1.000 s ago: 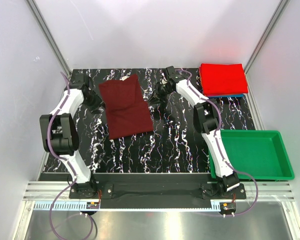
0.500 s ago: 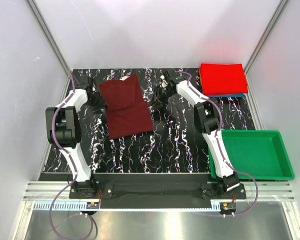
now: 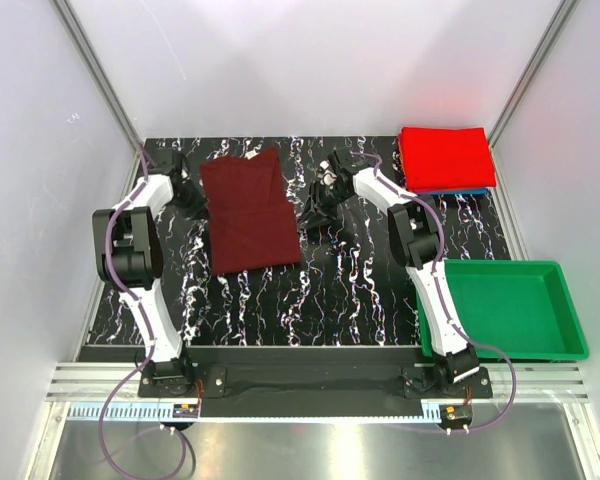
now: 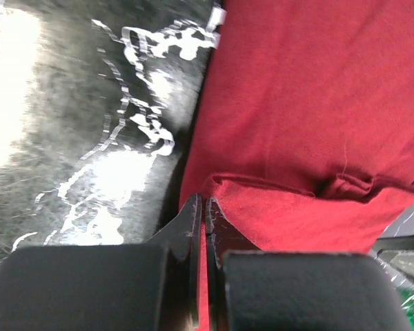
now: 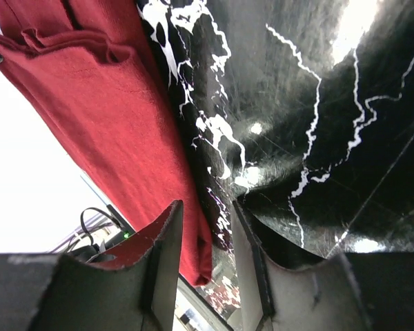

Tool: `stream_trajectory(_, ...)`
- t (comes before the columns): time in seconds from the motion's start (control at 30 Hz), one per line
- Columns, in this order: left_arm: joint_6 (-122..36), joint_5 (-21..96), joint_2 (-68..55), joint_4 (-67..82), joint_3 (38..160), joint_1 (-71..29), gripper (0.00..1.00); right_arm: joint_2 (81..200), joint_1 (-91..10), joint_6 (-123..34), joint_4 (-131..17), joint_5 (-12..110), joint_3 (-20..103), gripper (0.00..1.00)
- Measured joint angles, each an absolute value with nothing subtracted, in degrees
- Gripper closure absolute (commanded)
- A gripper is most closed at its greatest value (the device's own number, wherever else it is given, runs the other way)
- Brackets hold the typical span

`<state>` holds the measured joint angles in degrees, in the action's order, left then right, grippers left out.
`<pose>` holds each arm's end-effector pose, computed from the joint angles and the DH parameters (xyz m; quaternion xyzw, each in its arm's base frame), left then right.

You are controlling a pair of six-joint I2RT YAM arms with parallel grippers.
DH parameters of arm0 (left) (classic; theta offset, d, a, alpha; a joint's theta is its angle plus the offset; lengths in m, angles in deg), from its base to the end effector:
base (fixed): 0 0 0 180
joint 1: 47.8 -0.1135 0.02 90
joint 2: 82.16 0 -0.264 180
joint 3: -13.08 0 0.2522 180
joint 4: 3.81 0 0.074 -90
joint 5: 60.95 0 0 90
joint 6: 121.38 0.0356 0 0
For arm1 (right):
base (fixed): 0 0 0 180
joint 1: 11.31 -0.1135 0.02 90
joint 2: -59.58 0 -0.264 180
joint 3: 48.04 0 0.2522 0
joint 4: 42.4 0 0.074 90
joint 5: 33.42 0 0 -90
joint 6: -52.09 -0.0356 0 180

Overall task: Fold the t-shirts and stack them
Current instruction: Fold the tshirt

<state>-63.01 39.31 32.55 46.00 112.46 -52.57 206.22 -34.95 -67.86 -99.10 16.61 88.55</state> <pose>0.4185 0.0286 0.1877 -0.2855 0.9300 -0.1347 0.1882 0.4753 0.2330 0.1216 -0.0181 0.9229 0.3842 0.0181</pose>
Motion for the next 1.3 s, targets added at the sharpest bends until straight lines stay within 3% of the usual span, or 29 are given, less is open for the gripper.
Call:
stream_trajectory(0.3,-66.03,39.09,32.84,43.86,109.66,-54.69,1.00,206.22,-34.99,-68.76,-96.46,16.68,89.84,0.60)
stream_trajectory(0.33,-66.16,39.16,33.03,43.62,109.66,-54.80,0.95,206.22,-34.99,-68.76,-96.24,16.68,89.84,0.60)
stream_trajectory(0.47,-65.86,39.14,34.06,43.86,110.01,-55.06,0.57,206.22,-35.08,-68.71,-96.30,17.01,89.66,0.59)
stream_trajectory(0.6,-65.68,37.65,34.21,47.73,112.85,-55.19,0.48,204.48,-35.32,-68.41,-95.60,16.44,85.09,0.52)
stream_trajectory(0.73,-65.79,34.22,31.00,51.18,113.07,-55.22,0.46,198.55,-36.06,-68.06,-94.82,17.01,75.80,0.43)
stream_trajectory(1.0,-67.45,35.53,7.96,48.87,87.81,-54.87,0.43,192.70,-38.99,-67.49,-93.35,16.87,65.86,0.40)
stream_trajectory(1.3,-69.40,40.23,8.88,45.76,76.86,-54.36,0.46,192.43,-41.75,-67.62,-90.84,16.50,65.03,0.45)
